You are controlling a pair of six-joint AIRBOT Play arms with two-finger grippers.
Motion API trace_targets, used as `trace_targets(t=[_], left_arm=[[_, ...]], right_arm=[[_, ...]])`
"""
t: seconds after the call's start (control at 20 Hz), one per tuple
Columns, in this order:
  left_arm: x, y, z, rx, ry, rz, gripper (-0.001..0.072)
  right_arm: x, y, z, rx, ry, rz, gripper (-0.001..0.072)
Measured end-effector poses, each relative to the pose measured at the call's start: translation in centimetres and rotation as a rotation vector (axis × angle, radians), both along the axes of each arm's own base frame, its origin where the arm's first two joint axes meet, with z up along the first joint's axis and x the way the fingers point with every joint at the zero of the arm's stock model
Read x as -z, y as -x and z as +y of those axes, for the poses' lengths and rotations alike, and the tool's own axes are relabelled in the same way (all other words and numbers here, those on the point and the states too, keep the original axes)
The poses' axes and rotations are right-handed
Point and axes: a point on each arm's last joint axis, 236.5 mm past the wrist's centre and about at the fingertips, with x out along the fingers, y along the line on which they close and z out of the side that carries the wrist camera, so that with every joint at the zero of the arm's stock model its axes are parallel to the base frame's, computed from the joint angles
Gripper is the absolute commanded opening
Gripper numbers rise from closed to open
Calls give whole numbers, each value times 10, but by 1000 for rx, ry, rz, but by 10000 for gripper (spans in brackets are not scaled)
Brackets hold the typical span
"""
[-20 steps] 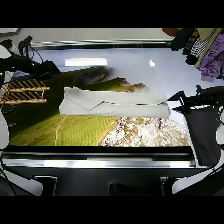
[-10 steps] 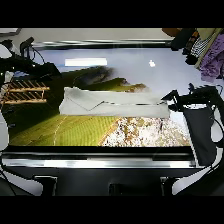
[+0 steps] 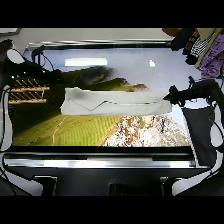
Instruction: Fold the clothes and pants, and hang the long-sleeved shirts on hangers.
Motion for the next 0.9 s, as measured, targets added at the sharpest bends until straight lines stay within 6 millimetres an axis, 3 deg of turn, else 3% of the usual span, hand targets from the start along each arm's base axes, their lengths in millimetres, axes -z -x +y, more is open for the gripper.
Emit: trace_targets(t=[0.15, 0.3, 0.45, 0.6, 0.75, 0.9], left_arm=[[21, -4, -58, 18, 75, 0, 17], [48, -3, -139, 39, 161, 7, 16], [73, 12, -228, 63, 260, 20, 16], [85, 36, -304, 85, 345, 14, 15], [88, 59, -360, 94, 402, -14, 15], [91, 75, -395, 78, 442, -31, 15]], right_arm=[[-54, -3, 1, -20, 16, -60, 46], [-105, 0, 2, -28, 32, -112, 46], [-150, 7, 5, -21, 48, -156, 46], [-183, 19, 9, -12, 56, -186, 46], [-210, 32, 13, -12, 68, -224, 46], [-232, 42, 17, -12, 80, -261, 46]])
